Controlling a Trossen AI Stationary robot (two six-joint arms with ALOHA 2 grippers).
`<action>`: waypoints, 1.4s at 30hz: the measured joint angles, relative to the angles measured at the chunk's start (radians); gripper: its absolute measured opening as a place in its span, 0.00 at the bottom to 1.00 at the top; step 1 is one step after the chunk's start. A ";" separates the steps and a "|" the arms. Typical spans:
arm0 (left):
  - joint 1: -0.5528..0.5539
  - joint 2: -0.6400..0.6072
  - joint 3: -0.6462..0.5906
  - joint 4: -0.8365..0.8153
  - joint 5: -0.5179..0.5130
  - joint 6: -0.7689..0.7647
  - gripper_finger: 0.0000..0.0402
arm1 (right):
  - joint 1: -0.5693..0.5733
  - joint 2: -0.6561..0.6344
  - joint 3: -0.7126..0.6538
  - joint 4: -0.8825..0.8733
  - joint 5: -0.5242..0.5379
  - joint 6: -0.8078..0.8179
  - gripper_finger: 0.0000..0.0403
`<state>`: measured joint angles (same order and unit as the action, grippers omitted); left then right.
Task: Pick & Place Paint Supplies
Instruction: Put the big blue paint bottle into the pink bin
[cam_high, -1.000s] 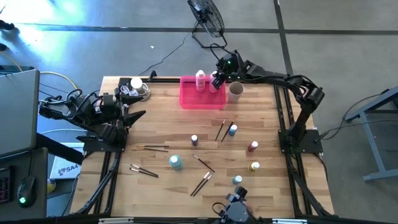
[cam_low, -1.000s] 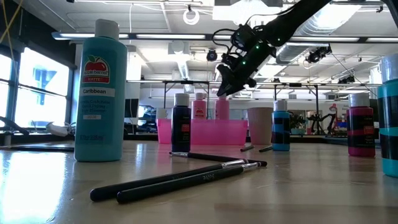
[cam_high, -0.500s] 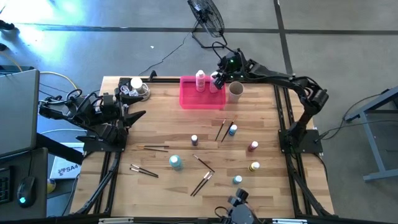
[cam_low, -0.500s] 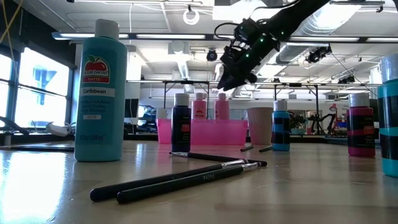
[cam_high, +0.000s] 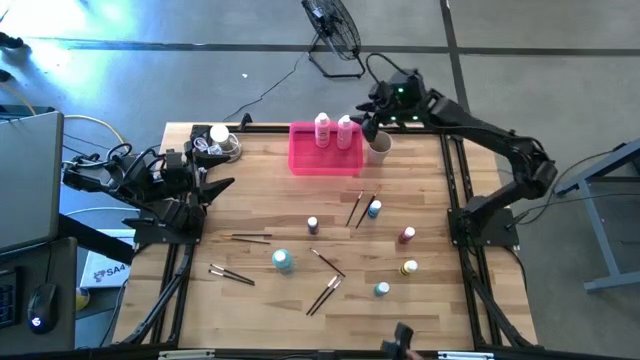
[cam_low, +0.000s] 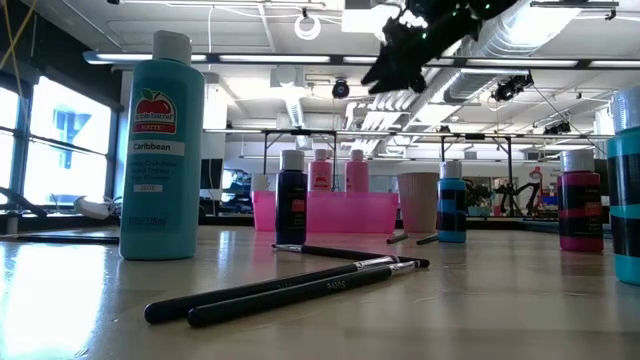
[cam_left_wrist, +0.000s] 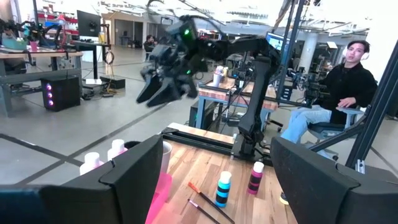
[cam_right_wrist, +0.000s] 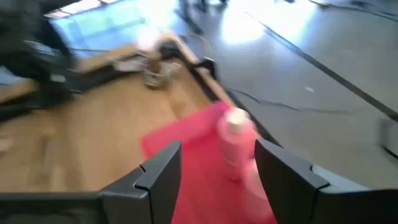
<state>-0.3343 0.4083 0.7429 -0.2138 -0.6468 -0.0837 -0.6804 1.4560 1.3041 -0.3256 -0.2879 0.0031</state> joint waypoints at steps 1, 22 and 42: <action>0.000 0.000 0.000 -0.001 0.000 0.000 0.73 | 0.000 -0.016 0.000 0.000 -0.031 0.001 0.49; 0.000 0.000 0.000 -0.022 -0.003 -0.027 0.73 | 0.000 -0.268 0.000 -0.106 -0.217 0.111 0.45; 0.000 0.000 0.000 -0.022 0.002 -0.053 0.73 | 0.029 -0.353 0.000 -0.211 -0.282 0.055 0.02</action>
<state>-0.3343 0.4083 0.7433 -0.2356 -0.6453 -0.1368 -0.6513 1.1034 1.3037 -0.5370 -0.5701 0.0579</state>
